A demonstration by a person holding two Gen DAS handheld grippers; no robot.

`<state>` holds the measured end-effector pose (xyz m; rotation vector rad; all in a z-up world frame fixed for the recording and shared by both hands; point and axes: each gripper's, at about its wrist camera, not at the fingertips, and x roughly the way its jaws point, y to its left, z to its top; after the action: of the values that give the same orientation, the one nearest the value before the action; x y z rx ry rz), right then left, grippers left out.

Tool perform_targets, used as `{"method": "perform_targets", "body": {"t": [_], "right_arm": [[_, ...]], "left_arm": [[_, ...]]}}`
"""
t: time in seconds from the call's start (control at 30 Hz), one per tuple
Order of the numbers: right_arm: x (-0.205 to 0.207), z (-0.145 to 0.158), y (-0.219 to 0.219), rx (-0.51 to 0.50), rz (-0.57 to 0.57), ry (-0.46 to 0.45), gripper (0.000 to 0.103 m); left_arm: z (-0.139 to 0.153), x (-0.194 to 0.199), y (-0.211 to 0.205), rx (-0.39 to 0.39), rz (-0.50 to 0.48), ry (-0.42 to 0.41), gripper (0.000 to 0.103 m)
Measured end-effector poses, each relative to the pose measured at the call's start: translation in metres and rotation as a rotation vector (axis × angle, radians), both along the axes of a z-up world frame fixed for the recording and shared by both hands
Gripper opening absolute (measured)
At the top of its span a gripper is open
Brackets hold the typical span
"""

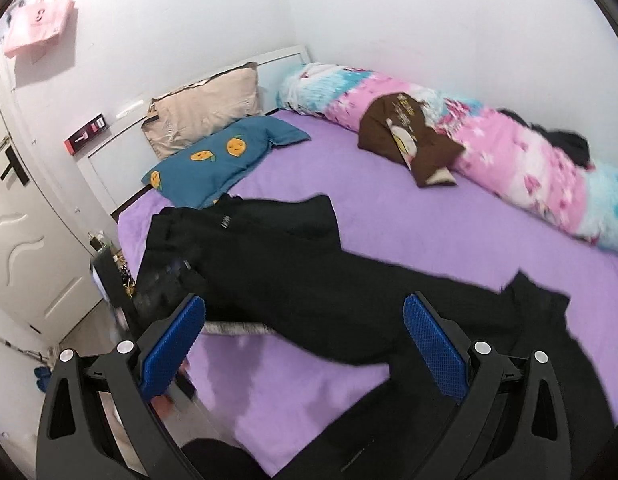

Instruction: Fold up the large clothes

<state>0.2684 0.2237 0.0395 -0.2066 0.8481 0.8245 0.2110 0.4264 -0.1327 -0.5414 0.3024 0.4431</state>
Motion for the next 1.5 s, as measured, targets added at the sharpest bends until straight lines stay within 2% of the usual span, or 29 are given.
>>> {"method": "perform_targets", "body": {"t": [0.03,0.2,0.3,0.43,0.5,0.63,0.73,0.83,0.9,0.93,1.0,1.1,1.17,1.2,1.43,1.5], "right_arm": [[0.002,0.007,0.011,-0.02,0.017,0.0,0.098],[0.016,0.036,0.072,-0.152,0.082,0.07,0.098],[0.026,0.043,0.099,-0.199,0.094,0.163,0.098],[0.042,0.037,0.118,-0.248,0.086,0.305,0.098],[0.044,0.034,0.121,-0.263,0.078,0.345,0.098],[0.04,0.031,0.12,-0.345,0.091,0.294,0.098],[0.049,0.024,0.103,-0.36,0.055,0.331,0.098],[0.052,0.02,0.085,-0.374,0.041,0.327,0.098],[0.055,0.016,0.067,-0.387,0.024,0.322,0.097],[0.057,0.014,0.058,-0.381,0.019,0.326,0.094],[0.063,0.01,0.038,-0.377,-0.002,0.339,0.067],[0.071,0.007,0.003,-0.377,-0.038,0.342,0.051],[0.076,0.005,-0.017,-0.361,-0.06,0.351,0.049],[0.078,0.005,-0.028,-0.349,-0.067,0.357,0.043],[0.084,0.005,-0.081,-0.3,-0.099,0.366,0.028],[0.083,0.006,-0.094,-0.288,-0.102,0.362,0.018]], "left_arm": [[0.009,0.009,-0.018,0.058,-0.017,-0.002,0.01],[0.031,0.027,-0.08,0.211,-0.071,-0.009,0.01],[0.039,0.031,-0.114,0.306,-0.114,-0.021,0.01],[0.047,0.039,-0.155,0.407,-0.161,-0.025,0.01],[0.05,0.042,-0.173,0.449,-0.182,-0.03,0.011],[0.057,0.043,-0.201,0.456,-0.229,-0.051,0.011],[0.061,0.044,-0.223,0.493,-0.273,-0.065,0.011],[0.065,0.044,-0.254,0.582,-0.327,-0.073,0.011],[0.067,0.046,-0.272,0.616,-0.361,-0.079,0.011],[0.069,0.046,-0.279,0.626,-0.37,-0.079,0.011],[0.069,0.049,-0.288,0.622,-0.396,-0.084,0.011],[0.073,0.053,-0.305,0.633,-0.422,-0.086,0.011],[0.075,0.054,-0.32,0.647,-0.443,-0.086,0.011],[0.076,0.054,-0.325,0.652,-0.453,-0.085,0.011],[0.078,0.058,-0.364,0.675,-0.506,-0.076,0.011],[0.078,0.061,-0.371,0.679,-0.515,-0.072,0.011]]}}
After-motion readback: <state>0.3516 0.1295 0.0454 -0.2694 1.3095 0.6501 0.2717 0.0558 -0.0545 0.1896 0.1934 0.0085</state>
